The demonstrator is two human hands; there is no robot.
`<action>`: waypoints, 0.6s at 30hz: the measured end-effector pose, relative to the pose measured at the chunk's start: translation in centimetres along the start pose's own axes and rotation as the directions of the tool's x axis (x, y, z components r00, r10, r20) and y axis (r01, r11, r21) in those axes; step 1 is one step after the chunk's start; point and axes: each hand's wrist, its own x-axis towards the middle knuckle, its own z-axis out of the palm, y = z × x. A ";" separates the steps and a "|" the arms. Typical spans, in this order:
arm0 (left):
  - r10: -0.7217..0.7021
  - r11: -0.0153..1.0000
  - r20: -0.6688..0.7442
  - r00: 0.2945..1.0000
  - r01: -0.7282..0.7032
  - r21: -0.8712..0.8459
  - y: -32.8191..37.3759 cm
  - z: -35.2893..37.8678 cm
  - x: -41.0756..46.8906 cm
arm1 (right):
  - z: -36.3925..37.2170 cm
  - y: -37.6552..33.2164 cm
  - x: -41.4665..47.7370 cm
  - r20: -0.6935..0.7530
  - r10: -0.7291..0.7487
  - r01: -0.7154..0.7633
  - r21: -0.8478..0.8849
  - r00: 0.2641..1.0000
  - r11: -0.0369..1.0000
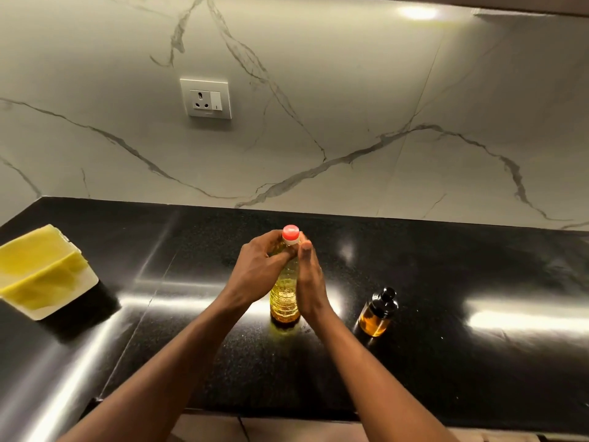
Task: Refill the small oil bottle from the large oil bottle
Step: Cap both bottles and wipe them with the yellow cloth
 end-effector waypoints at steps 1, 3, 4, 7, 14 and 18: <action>-0.009 1.000 0.014 1.000 0.010 -0.013 0.0 0.0 0.1 | -0.4 0.8 0.1 0.004 -0.004 0.004 -0.001 1.000 1.000; -0.034 0.999 0.053 0.998 0.035 -0.030 -0.2 -0.1 0.3 | -1.2 1.2 -0.6 -0.019 0.003 -0.003 -0.011 1.000 1.000; -0.047 0.999 0.055 0.997 0.048 -0.020 -0.3 0.0 0.5 | -1.4 0.9 -1.3 -0.028 0.007 -0.008 -0.023 1.000 1.000; -0.079 0.997 0.031 0.996 0.079 0.008 -0.4 0.1 0.6 | -0.9 0.4 -3.8 0.029 -0.008 0.009 -0.054 1.000 0.998; -0.036 0.999 -0.022 0.999 0.036 0.004 -0.1 0.4 0.2 | 0.1 -1.1 -1.3 0.018 -0.056 0.057 -0.063 0.998 0.996; -0.028 1.000 -0.031 0.999 0.028 0.000 0.0 0.5 0.3 | -0.8 -0.9 0.7 0.019 -0.003 0.005 -0.088 1.000 0.996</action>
